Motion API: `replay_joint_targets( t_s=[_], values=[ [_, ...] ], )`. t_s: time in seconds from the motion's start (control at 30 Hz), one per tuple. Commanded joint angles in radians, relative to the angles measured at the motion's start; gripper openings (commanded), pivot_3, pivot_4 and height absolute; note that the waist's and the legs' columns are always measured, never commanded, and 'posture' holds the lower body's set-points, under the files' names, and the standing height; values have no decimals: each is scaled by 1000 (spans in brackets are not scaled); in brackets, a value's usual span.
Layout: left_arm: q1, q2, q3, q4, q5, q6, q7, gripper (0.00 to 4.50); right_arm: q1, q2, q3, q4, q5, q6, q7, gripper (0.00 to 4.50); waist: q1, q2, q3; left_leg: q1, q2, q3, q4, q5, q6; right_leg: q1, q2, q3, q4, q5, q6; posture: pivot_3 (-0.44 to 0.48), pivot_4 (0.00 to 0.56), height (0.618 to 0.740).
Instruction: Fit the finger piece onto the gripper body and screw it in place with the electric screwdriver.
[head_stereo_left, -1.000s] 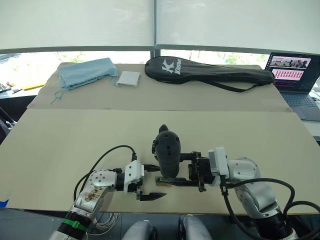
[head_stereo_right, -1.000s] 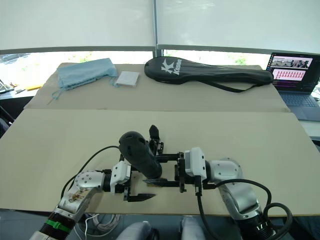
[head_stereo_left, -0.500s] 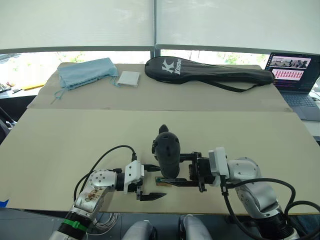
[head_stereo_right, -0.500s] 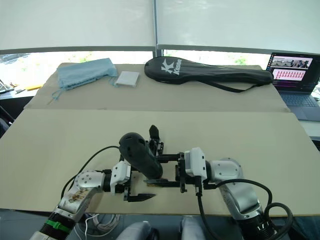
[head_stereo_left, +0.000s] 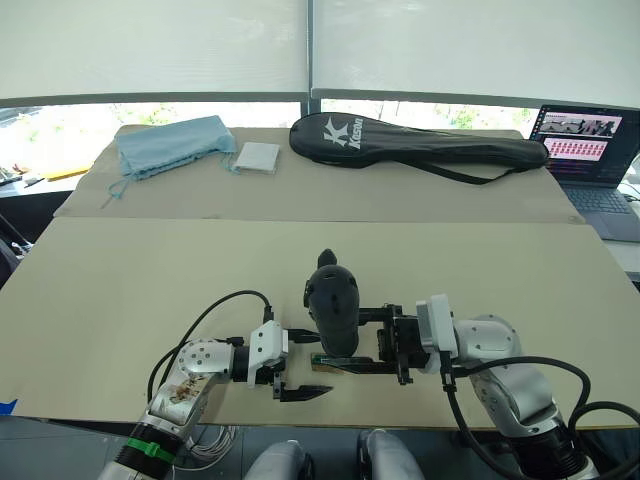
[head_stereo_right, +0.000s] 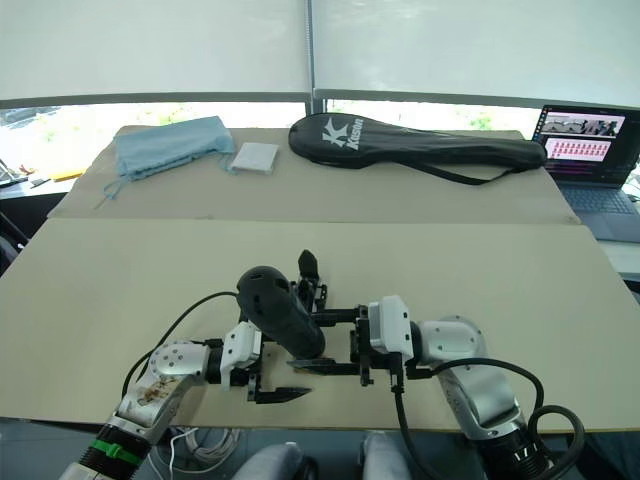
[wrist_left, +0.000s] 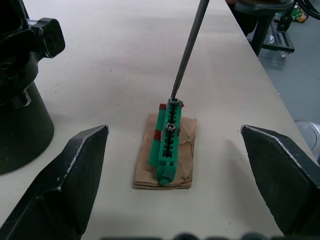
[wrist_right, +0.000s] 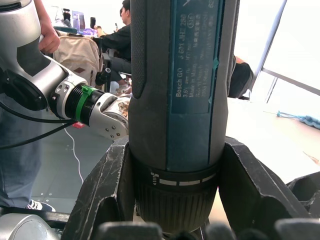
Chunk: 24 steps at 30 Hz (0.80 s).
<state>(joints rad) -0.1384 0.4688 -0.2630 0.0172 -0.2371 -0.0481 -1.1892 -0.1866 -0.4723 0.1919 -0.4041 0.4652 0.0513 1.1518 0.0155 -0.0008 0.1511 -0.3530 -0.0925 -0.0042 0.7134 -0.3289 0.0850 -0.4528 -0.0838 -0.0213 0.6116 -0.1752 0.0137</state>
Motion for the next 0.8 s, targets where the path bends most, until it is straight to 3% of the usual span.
replay_joint_targets(
  t_s=[0.03,0.8],
  values=[
    [16,-6,-31,28,13,2,-2,4500,-11,2,-3,-42,20,-28,1,1921,0,0,0,0,0,0,0,0,0,0,0,0,0,0,0,0,150,740],
    [21,-8,-32,19,12,8,7,4500,-16,9,7,-41,24,-23,0,1921,0,0,0,0,0,0,0,0,0,0,0,0,0,0,0,0,150,740]
  ],
)
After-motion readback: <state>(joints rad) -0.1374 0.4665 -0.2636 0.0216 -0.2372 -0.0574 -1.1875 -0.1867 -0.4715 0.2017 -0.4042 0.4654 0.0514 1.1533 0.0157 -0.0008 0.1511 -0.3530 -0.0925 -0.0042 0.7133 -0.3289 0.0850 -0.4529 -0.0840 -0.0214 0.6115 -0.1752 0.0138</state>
